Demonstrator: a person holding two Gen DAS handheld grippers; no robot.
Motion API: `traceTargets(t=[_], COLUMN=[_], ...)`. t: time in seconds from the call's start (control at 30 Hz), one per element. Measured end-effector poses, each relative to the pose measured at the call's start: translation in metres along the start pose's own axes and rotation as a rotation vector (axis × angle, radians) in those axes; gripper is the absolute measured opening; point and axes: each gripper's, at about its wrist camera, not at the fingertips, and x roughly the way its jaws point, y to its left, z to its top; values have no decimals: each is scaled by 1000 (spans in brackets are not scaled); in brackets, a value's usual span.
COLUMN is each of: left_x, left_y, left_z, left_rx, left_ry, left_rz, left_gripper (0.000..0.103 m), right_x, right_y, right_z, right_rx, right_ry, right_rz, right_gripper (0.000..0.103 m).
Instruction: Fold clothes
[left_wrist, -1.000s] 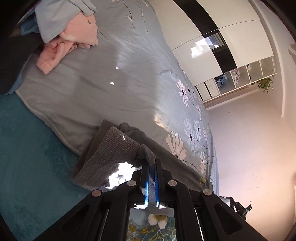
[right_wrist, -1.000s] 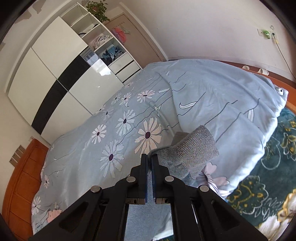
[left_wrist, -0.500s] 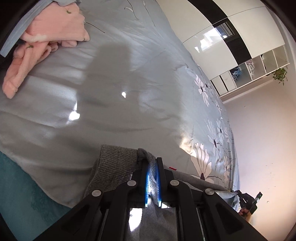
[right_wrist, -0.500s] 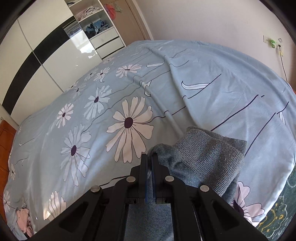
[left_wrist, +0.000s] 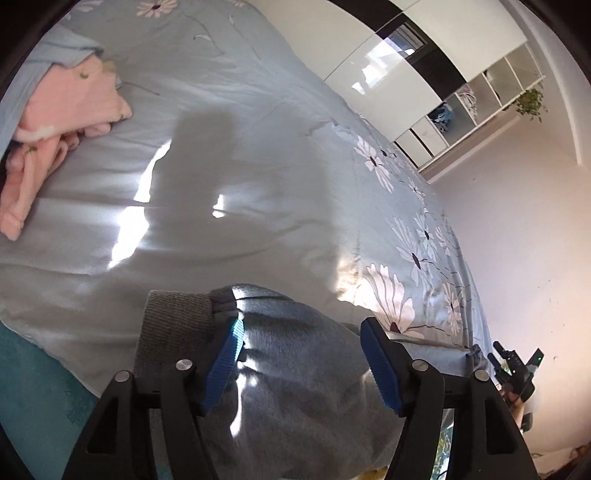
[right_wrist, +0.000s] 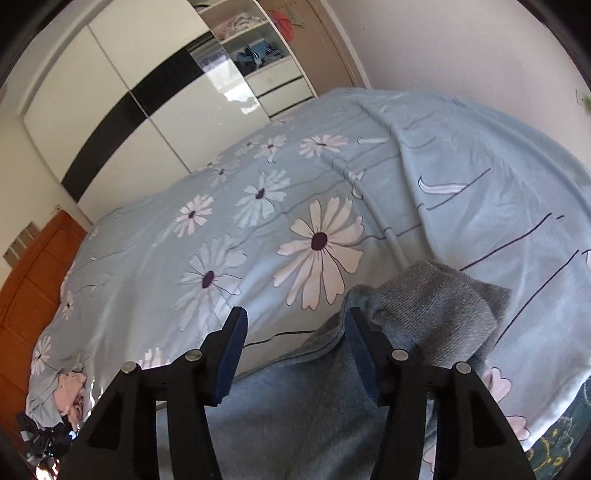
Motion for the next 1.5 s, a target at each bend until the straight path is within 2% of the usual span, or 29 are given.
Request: traceTargets(t=[0.07, 0.13, 0.2, 0.27, 0.33, 0.47, 0.63, 0.7, 0.73, 0.77, 0.8, 0.83, 0.87, 0.93, 1.0, 1.07, 1.13, 1.3, 1.43, 1.5], left_x=[-27, -52, -63, -61, -50, -27, -4, -4, -5, -6, -7, -7, -7, -7, -8, -11, -18, -51, -87, -112], left_y=[0, 11, 32, 57, 77, 94, 99, 93, 91, 89, 87, 86, 83, 79, 74, 69, 66, 64, 65, 82], left_z=[-15, -36, -56, -75, -93, -112, -106, -103, -102, -101, -102, -102, -103, -104, -102, -98, -93, -73, -69, -77], left_rx=[20, -1, -53, -147, -235, -305, -383, -375, -370, -371, -372, -374, -373, -365, -345, -329, -332, -335, -282, -268], left_ry=[-58, -133, -177, -178, -155, -134, -143, -176, -193, -200, -199, -198, -198, -202, -214, -226, -245, -288, -334, -352], left_rz=[21, 71, 109, 124, 106, 89, 9, 11, 7, 11, 23, 35, 47, 71, 91, 95, 98, 47, 62, 80], left_gripper=[74, 80, 82, 82, 82, 82, 82, 81, 80, 79, 70, 61, 46, 39, 27, 21, 19, 17, 17, 17], right_x=[-30, -47, -45, -35, -28, -5, 13, 15, 15, 16, 18, 21, 24, 22, 15, 6, -11, -67, -120, -145], right_y=[-10, -33, -59, -81, -94, -105, -97, -95, -94, -94, -94, -95, -96, -95, -92, -88, -80, -50, -34, -29], right_z=[-3, -14, -30, -45, -55, -63, -60, -57, -56, -56, -55, -55, -56, -58, -58, -57, -53, -51, -72, -91], right_rx=[0, 35, 92, 173, 246, 359, 350, 352, 358, 364, 370, 376, 378, 378, 372, 360, 330, 230, 175, 147], right_ry=[-56, -79, -41, 10, -5, 11, 10, -7, -17, -24, -15, -5, 12, 2, -18, -32, -52, -94, -109, -103], right_rz=[26, -4, -29, -18, 28, 78, 57, 70, 78, 78, 48, 16, -13, -11, -4, 10, 33, 113, 192, 226], right_gripper=[62, 69, 69, 69, 69, 69, 69, 69, 66, 59, 38, 11, 11, 10, 9, 9, 8, 8, 8, 8])
